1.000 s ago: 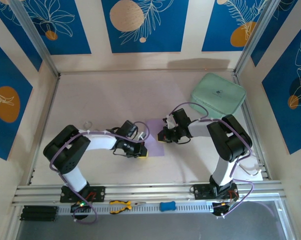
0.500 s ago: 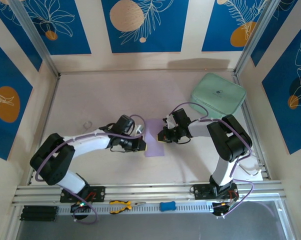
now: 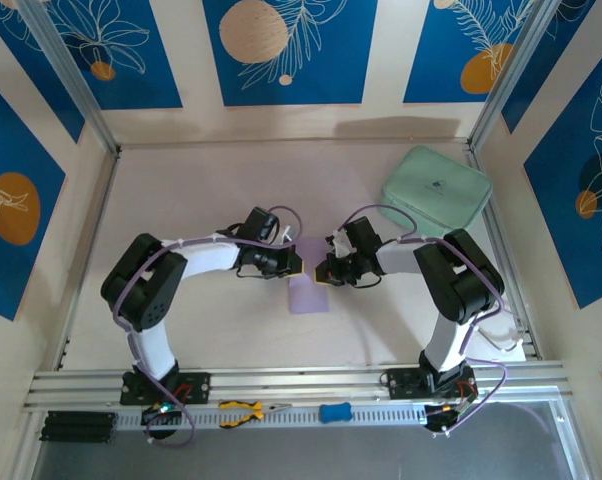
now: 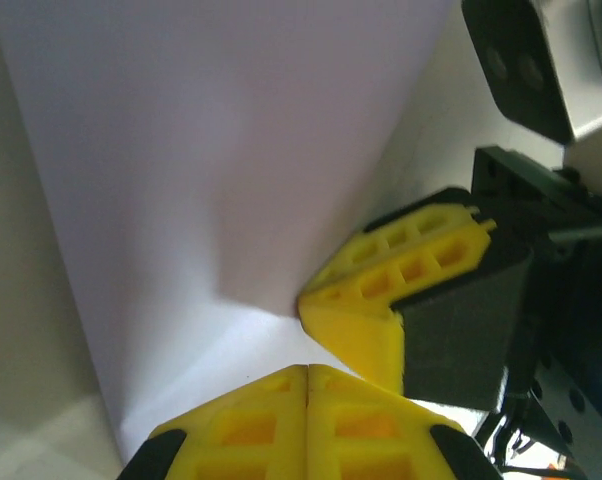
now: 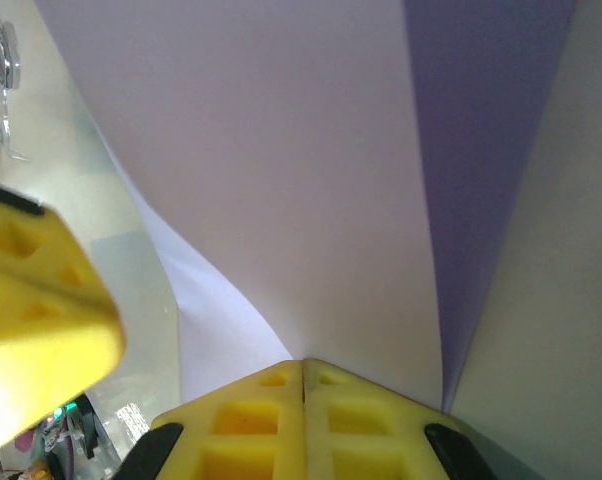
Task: Fold a paper plane with a square sheet of paper (pick it up from the middle)
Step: First fold the square sheet of paper in half at the center of the table.
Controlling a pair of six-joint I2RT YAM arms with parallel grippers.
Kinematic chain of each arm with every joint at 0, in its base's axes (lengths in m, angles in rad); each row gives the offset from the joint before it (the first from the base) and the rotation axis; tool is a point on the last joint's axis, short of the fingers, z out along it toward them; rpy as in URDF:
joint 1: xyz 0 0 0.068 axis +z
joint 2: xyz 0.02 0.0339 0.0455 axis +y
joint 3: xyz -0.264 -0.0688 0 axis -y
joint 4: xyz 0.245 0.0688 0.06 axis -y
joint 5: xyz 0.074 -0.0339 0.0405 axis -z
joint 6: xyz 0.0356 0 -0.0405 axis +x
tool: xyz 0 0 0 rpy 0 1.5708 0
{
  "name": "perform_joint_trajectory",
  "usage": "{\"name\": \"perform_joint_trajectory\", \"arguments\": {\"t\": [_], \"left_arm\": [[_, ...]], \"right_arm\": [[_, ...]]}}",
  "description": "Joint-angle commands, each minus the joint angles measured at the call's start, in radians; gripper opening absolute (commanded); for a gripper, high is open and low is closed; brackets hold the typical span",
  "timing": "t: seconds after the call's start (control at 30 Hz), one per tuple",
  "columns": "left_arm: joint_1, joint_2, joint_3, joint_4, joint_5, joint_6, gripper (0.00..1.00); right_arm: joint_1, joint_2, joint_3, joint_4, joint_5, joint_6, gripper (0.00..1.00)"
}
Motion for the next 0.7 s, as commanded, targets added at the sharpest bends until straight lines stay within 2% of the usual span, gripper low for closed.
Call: {"name": "perform_joint_trajectory", "arguments": {"t": [0.0,0.43,0.67], "left_arm": [[0.022,0.050,0.029,0.023,0.039,0.042,0.00],[0.051,0.154,-0.034,0.095,0.079,0.056,0.00],[0.064,0.082,-0.019,0.053,0.076,0.063,0.00]], "right_arm": [[-0.015,0.040,-0.036,-0.132,0.102,-0.034,0.00],[-0.015,0.041,-0.039,-0.131,0.103,-0.035,0.00],[-0.016,0.041,-0.039,-0.132,0.106,-0.035,0.00]]}}
